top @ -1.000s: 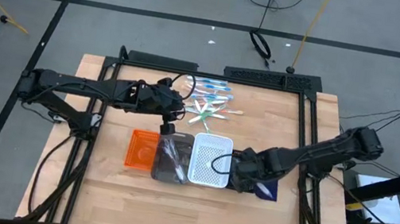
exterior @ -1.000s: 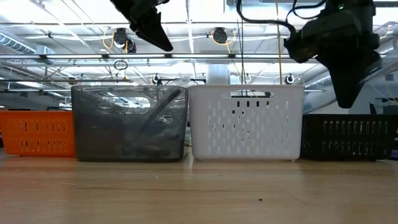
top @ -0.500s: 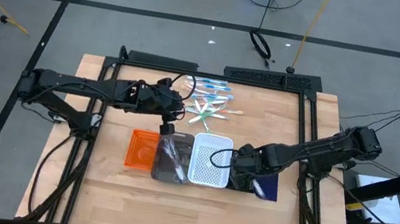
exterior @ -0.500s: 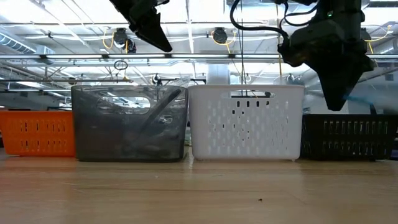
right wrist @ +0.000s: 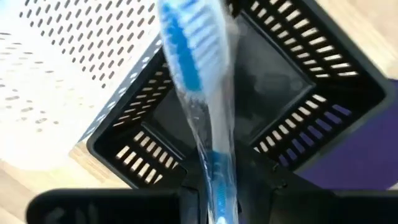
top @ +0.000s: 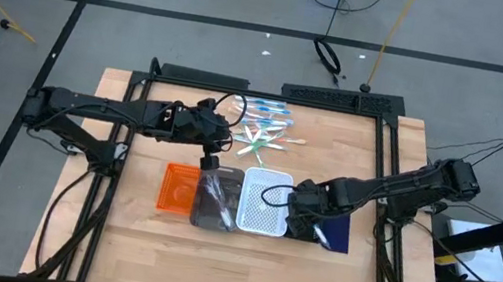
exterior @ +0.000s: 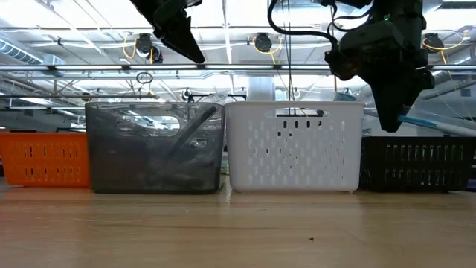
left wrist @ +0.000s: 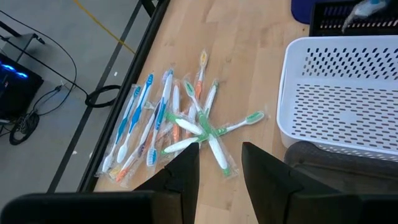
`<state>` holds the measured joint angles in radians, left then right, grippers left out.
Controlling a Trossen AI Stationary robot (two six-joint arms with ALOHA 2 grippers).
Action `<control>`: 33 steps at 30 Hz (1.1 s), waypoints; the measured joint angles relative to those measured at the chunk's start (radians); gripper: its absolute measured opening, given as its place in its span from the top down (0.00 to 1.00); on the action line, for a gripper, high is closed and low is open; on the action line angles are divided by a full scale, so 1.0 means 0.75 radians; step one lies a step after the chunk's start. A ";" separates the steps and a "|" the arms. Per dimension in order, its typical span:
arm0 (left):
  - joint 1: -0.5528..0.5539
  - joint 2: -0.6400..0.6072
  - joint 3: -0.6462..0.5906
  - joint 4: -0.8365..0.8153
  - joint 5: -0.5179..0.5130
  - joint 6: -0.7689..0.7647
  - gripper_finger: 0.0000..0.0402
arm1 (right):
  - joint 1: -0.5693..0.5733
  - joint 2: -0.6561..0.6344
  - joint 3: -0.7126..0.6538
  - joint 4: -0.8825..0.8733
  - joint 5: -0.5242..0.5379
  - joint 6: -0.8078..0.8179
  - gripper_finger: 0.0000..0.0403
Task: Pick & Place Toothbrushes
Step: Put the blue toothbrush into the right black bin
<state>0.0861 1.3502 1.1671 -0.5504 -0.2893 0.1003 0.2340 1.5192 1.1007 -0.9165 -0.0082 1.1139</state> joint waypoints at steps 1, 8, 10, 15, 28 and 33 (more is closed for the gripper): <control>0.000 0.000 0.000 0.000 0.000 0.000 0.70 | 0.000 0.000 -0.006 0.000 0.000 0.002 0.85; 0.000 0.000 0.000 0.000 0.000 0.000 0.70 | -0.018 0.000 -0.082 0.045 -0.064 0.024 0.76; 0.000 0.000 0.000 0.000 0.000 0.000 0.70 | -0.029 0.000 -0.094 0.069 -0.086 0.029 0.73; 0.000 0.000 0.000 -0.001 0.000 0.000 0.70 | -0.067 0.000 -0.097 0.130 -0.129 -0.028 0.66; 0.000 0.000 0.001 -0.001 0.000 0.000 0.70 | -0.171 -0.007 -0.097 0.124 -0.164 -0.186 0.74; 0.000 0.000 0.001 -0.003 0.000 0.000 0.70 | -0.190 -0.015 -0.097 0.122 -0.164 -0.273 0.96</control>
<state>0.0862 1.3502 1.1675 -0.5525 -0.2893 0.1005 0.0917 1.5077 1.0283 -0.8249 -0.1313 0.9091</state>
